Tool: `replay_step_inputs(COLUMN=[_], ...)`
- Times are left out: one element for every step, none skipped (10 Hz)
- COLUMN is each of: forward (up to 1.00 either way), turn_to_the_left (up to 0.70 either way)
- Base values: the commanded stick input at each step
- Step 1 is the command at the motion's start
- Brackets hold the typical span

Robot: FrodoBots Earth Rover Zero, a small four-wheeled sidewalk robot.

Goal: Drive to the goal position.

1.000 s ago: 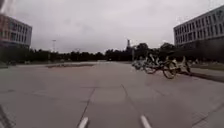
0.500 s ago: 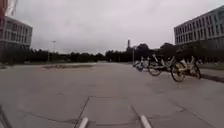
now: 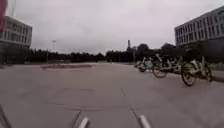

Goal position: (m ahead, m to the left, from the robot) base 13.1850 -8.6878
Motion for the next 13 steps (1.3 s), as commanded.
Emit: replay_step_inputs(forward=[1.0,1.0,1.0,1.0,1.0,1.0,1.0,1.0,1.0,1.0,1.0,1.0,1.0], turn_to_the_left=[0.02,0.02,0.02,0.02,0.02,-0.29,-0.15,0.02,0.02,0.02,0.02,0.02,0.02])
